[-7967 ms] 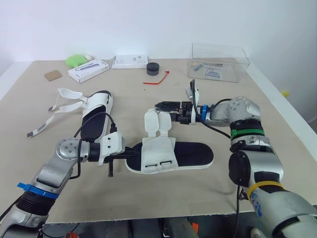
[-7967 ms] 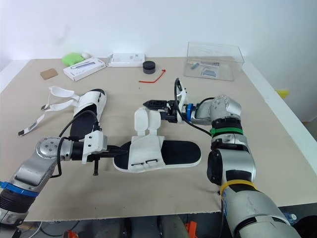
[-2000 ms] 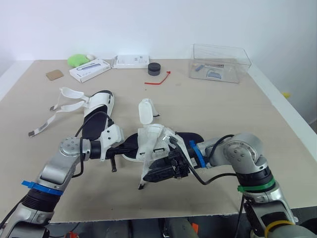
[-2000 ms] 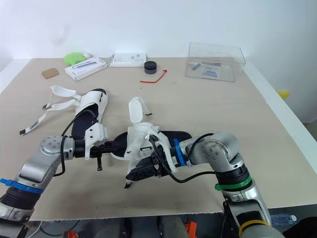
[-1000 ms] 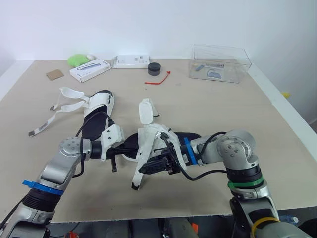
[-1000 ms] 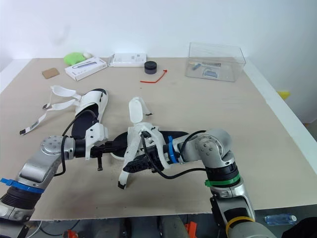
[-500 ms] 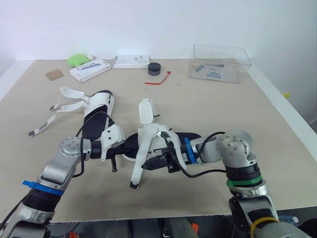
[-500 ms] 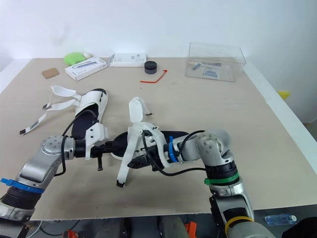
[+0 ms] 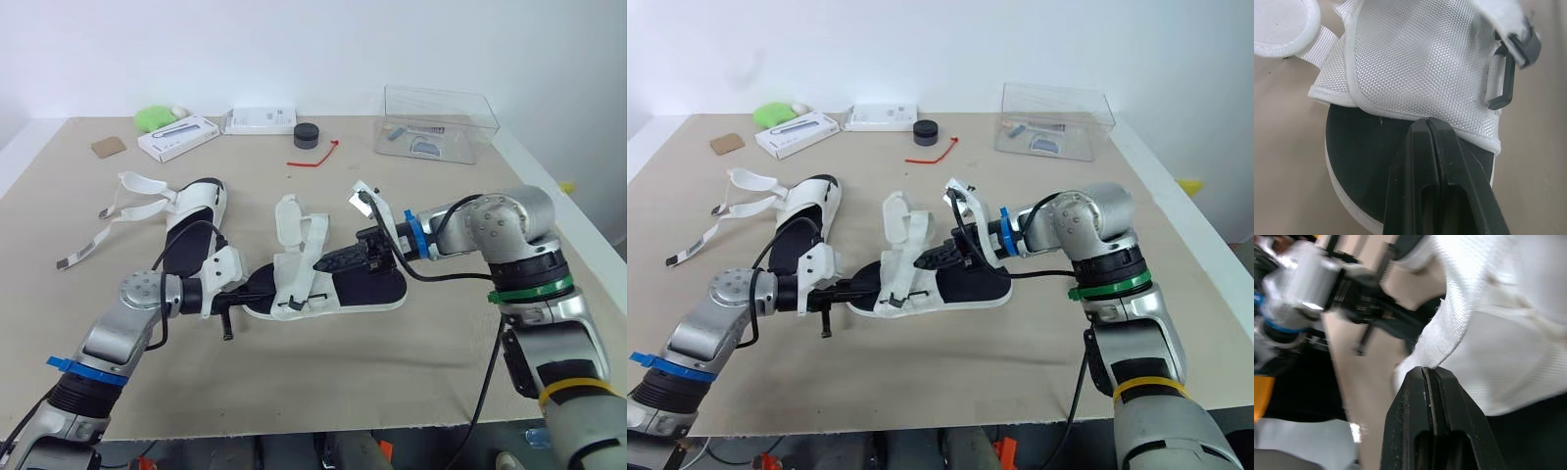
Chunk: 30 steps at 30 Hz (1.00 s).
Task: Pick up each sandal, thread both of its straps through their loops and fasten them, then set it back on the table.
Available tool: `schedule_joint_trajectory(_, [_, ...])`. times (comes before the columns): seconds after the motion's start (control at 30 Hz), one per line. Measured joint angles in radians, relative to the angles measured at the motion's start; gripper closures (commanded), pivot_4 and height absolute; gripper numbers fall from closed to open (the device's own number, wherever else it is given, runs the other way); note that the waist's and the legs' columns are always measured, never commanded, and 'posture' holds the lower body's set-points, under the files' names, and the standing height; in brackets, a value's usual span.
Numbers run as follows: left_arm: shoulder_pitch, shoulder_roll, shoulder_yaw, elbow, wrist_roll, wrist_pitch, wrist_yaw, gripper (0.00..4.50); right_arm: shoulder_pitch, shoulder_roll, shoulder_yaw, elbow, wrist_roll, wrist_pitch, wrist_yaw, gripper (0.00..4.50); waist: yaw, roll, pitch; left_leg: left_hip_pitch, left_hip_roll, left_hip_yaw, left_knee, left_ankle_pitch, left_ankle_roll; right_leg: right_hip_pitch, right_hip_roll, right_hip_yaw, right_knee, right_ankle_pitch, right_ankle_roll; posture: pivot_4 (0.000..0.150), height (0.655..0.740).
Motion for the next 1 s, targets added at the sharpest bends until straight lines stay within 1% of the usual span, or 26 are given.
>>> schedule_joint_trajectory(0.07, [0.0,-0.001,0.0,0.0,0.0,0.0,0.001,4.5,0.0,-0.005,0.043,0.03,-0.041,-0.047,0.05,4.46,0.0,0.0,0.0,0.0,0.0,0.0,0.0,0.0,0.0,0.0,0.0,0.0,0.0,0.0,0.0,0.15,0.74])
schedule_joint_trajectory(0.1, [0.0,-0.002,0.0,0.0,0.001,-0.001,0.003,4.5,-0.004,-0.005,0.079,0.065,-0.083,-0.096,0.1,4.0,0.0,0.0,0.0,0.0,0.0,0.0,0.0,0.0,0.0,0.0,0.0,0.0,0.0,0.0,0.0,0.15,0.74])
schedule_joint_trajectory(0.13, [0.0,-0.002,-0.001,0.0,0.001,-0.001,0.004,4.5,-0.009,-0.005,0.09,0.077,-0.104,-0.116,0.116,3.84,0.0,0.0,0.0,0.0,0.0,0.0,0.0,0.0,0.0,0.0,-0.001,0.0,0.0,0.0,-0.001,0.15,0.74])
schedule_joint_trajectory(0.17, [0.0,-0.002,-0.001,0.0,0.001,-0.001,0.004,4.5,-0.016,-0.004,0.095,0.093,-0.123,-0.131,0.122,3.54,0.0,0.0,0.0,0.0,0.0,0.0,0.0,0.0,0.0,0.0,-0.001,0.0,0.0,0.001,-0.001,0.15,0.74])
schedule_joint_trajectory(0.23, [0.0,-0.002,-0.001,0.0,0.002,-0.001,0.004,4.5,-0.026,0.003,0.092,0.116,-0.151,-0.151,0.133,2.63,0.0,0.0,0.0,0.0,0.0,0.0,0.0,0.0,0.0,0.0,-0.002,0.0,0.0,0.001,-0.001,0.15,0.74])
schedule_joint_trajectory(0.33, [0.0,-0.001,-0.001,0.0,0.002,-0.001,0.004,4.5,-0.031,0.035,0.049,0.115,-0.159,-0.141,0.128,2.63,0.0,0.0,0.0,0.0,0.0,0.0,0.0,0.0,0.0,0.0,-0.002,0.0,0.0,0.003,-0.005,0.15,0.74])
schedule_joint_trajectory(0.43, [0.001,-0.001,-0.001,0.0,0.002,-0.001,0.004,4.5,-0.032,0.063,-0.013,0.101,-0.158,-0.08,0.093,2.63,0.001,0.0,0.0,0.0,0.0,-0.001,0.0,0.0,0.0,0.0,-0.002,0.0,0.0,0.003,-0.005,0.15,0.74])
schedule_joint_trajectory(0.67, [0.001,-0.002,-0.003,-0.002,0.001,-0.001,0.001,4.5,0.023,0.076,-0.134,-0.074,-0.101,0.057,0.039,2.63,0.001,0.0,0.0,-0.001,0.0,-0.001,0.0,0.0,-0.001,-0.001,-0.003,-0.001,0.0,0.003,-0.005,0.15,0.74])
schedule_joint_trajectory(0.77, [0.002,-0.001,-0.004,-0.003,0.0,0.0,-0.001,4.5,0.065,0.041,-0.179,-0.153,-0.053,0.118,0.042,2.63,0.002,0.0,0.0,-0.002,0.0,-0.001,0.0,0.0,-0.001,-0.001,-0.003,-0.002,0.0,0.003,-0.005,0.15,0.74])
schedule_joint_trajectory(0.9, [0.007,0.007,-0.003,-0.005,-0.001,0.0,-0.007,4.5,0.155,-0.062,-0.215,-0.298,0.034,0.18,0.081,2.63,0.002,0.0,0.0,-0.002,-0.001,-0.002,0.0,-0.001,0.0,-0.001,-0.003,-0.002,0.0,0.001,-0.001,0.15,0.74])
schedule_joint_trajectory(1.0, [0.004,0.012,-0.001,-0.005,-0.002,0.001,-0.01,4.5,0.191,-0.058,-0.241,-0.365,0.132,0.213,0.089,2.63,-0.001,0.0,0.0,0.0,0.0,-0.001,0.0,-0.001,0.0,-0.001,-0.002,0.0,0.0,-0.001,0.001,0.15,0.74])
